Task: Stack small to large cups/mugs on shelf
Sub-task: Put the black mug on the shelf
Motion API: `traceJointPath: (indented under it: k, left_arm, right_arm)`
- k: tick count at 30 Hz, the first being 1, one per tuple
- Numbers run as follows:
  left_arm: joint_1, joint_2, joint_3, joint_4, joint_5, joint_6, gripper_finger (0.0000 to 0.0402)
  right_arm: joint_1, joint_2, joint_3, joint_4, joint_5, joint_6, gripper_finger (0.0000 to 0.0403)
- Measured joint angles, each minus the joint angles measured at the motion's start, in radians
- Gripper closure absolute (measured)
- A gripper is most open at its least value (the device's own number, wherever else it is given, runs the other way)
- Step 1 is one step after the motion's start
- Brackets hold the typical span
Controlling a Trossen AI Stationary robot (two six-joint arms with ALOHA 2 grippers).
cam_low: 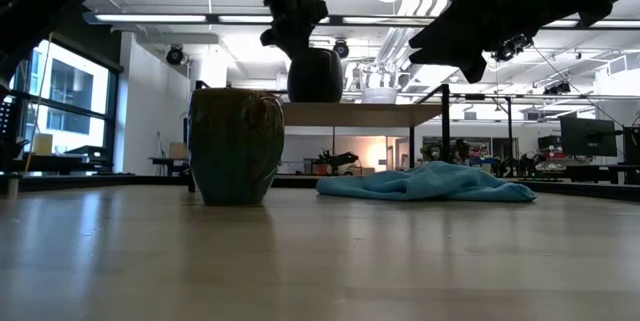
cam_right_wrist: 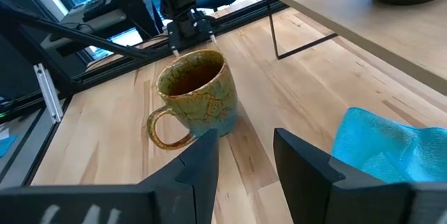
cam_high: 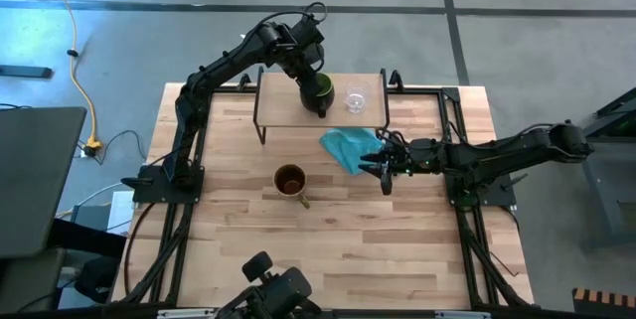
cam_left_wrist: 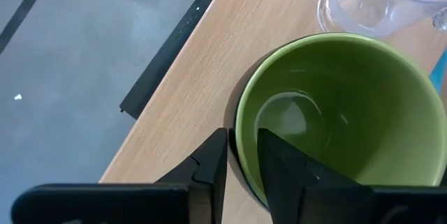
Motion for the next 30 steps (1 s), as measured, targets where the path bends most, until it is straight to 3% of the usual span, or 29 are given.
traceJointPath:
  k: [30]
  left_arm:
    - [0.0, 0.0, 0.0, -0.004, 0.004, 0.173, 0.0332]
  right_arm:
    - [0.0, 0.0, 0.0, -0.001, -0.002, 0.0, 0.0275]
